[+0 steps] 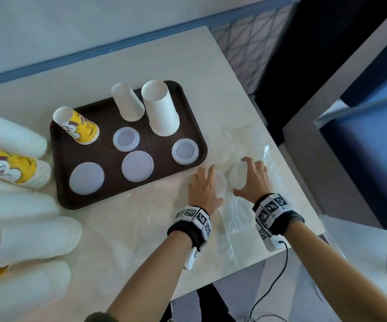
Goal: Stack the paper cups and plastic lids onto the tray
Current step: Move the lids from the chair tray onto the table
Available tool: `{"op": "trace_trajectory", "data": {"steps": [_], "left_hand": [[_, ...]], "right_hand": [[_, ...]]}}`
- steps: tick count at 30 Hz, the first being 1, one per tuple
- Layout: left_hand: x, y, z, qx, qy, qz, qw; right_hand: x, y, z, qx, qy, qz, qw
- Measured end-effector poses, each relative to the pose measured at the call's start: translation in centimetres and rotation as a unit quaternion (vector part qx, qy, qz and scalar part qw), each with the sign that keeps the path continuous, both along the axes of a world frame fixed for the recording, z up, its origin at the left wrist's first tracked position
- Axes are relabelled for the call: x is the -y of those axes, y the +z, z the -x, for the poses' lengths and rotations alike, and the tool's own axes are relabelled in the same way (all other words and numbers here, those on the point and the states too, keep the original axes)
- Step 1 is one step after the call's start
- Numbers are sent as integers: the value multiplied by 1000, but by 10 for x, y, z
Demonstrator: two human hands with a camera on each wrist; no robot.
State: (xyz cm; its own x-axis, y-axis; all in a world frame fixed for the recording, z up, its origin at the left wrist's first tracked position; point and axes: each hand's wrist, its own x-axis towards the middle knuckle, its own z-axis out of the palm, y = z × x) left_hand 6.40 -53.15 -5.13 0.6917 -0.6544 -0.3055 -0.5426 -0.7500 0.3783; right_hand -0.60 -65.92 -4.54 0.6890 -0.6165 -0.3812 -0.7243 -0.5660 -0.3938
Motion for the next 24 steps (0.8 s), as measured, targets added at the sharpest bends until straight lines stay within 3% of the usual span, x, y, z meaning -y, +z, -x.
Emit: {"op": "trace_trajectory", "data": {"steps": [4,6,8,11,15,20,24], "left_hand": [[-3,6,1,11,-8,8,1000],[-12,17,2,19,-15,53,998],[-28,33,1,28,-13,121,992],[-66,65,-11,19,-9,192,981],[-135,123,-35,4,30,263,964],[-253,185,-59,105,150,312,932],[-367,208,-68,161,265,313,898]], "right_hand": [[-1,9,3,-28,5,9,1000],[-3,23,6,-17,9,35,999],[-9,41,8,25,17,64,997],[-33,73,-2,157,58,66,984],[-92,117,-38,323,168,-9,931],[-202,174,-80,411,299,-98,856],[-307,203,-100,438,374,-171,799]]}}
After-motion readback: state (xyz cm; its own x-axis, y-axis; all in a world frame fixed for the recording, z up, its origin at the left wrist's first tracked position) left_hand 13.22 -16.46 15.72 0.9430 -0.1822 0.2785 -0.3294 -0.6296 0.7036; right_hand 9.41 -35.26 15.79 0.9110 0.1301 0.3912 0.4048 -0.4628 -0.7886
